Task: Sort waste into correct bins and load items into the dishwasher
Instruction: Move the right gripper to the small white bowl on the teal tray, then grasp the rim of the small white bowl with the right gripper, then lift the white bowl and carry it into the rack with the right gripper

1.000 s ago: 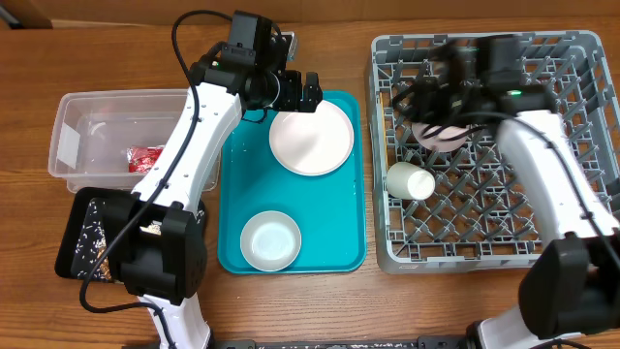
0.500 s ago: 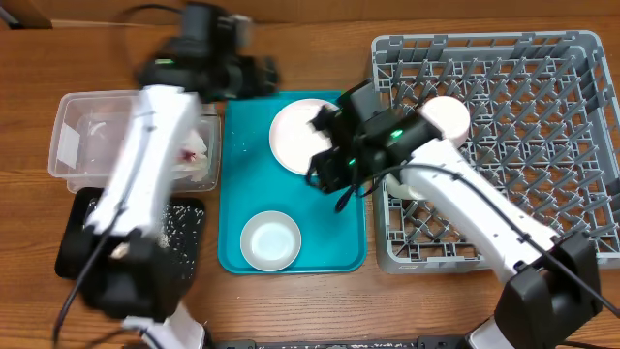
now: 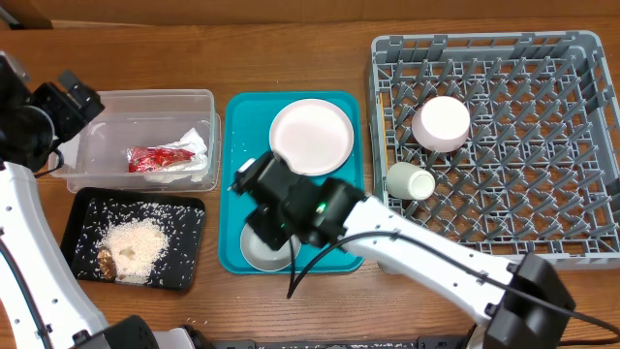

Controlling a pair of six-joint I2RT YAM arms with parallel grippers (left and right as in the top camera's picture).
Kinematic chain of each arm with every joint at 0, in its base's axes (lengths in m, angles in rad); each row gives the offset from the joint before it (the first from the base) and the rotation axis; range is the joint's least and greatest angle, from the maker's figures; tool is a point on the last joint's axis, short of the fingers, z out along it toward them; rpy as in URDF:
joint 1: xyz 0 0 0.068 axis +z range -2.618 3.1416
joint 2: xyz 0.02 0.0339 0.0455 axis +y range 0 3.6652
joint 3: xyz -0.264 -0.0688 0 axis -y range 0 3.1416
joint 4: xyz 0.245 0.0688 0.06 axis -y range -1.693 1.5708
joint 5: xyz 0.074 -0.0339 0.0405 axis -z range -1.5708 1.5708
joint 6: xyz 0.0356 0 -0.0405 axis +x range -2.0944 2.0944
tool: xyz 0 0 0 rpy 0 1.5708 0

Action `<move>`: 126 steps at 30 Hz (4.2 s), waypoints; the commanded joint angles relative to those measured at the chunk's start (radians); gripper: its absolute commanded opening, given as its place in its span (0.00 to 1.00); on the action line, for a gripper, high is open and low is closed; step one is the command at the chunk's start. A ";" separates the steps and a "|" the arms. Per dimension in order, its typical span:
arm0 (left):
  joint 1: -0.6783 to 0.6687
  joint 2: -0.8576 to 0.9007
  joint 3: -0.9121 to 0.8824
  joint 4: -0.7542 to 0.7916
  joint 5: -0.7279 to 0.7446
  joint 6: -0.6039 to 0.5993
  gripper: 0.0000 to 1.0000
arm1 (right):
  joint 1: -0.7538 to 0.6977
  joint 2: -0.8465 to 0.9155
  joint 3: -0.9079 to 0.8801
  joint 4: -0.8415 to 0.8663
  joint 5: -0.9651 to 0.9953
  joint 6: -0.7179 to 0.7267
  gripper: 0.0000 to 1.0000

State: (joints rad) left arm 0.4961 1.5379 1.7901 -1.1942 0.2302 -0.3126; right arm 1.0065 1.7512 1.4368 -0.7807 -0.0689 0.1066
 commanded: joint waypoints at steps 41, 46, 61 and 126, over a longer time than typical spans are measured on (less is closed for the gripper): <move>0.008 0.006 0.006 -0.012 0.006 -0.009 1.00 | 0.216 0.239 -0.017 0.084 0.211 0.182 0.30; 0.008 0.006 0.006 -0.012 0.006 -0.009 1.00 | 0.216 0.239 -0.016 0.089 0.211 0.182 0.29; 0.008 0.006 0.006 -0.012 0.005 -0.009 1.00 | 0.216 0.239 -0.017 0.072 0.211 0.182 0.15; 0.008 0.006 0.006 -0.011 0.005 -0.009 1.00 | 0.143 0.134 0.080 0.031 0.154 0.182 0.04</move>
State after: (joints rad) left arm 0.5041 1.5433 1.7901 -1.2057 0.2310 -0.3130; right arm 1.2026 1.9800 1.4593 -0.7475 0.1303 0.2871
